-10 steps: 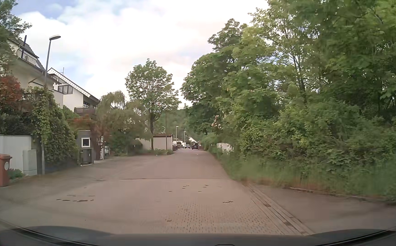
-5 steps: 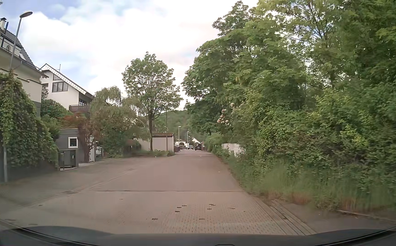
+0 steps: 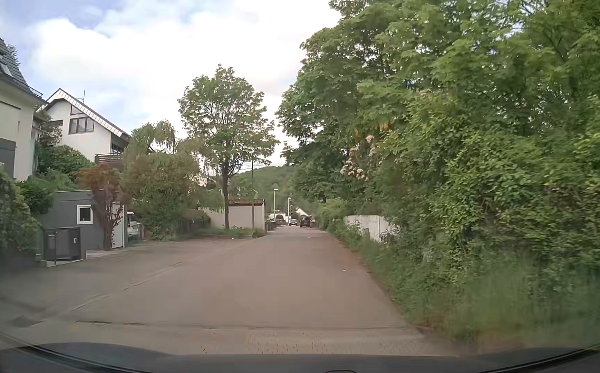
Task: Follow the waypoints while adhering to traffic rules and regulations
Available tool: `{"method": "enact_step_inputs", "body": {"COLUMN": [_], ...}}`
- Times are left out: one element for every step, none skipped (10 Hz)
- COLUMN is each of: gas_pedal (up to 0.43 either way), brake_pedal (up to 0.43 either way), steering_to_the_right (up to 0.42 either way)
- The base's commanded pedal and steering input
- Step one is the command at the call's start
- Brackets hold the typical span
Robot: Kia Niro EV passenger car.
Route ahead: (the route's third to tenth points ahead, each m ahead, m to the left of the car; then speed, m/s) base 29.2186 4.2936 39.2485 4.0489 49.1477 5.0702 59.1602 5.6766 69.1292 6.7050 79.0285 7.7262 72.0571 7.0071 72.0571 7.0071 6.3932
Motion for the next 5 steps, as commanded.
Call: {"method": "enact_step_inputs", "body": {"gas_pedal": [0.0, 0.0, 0.0, 0.0, 0.0], "brake_pedal": [0.0, 0.0, 0.0, 0.0, 0.0], "steering_to_the_right": [-0.018, -0.012, -0.01, -0.01, -0.01]}}
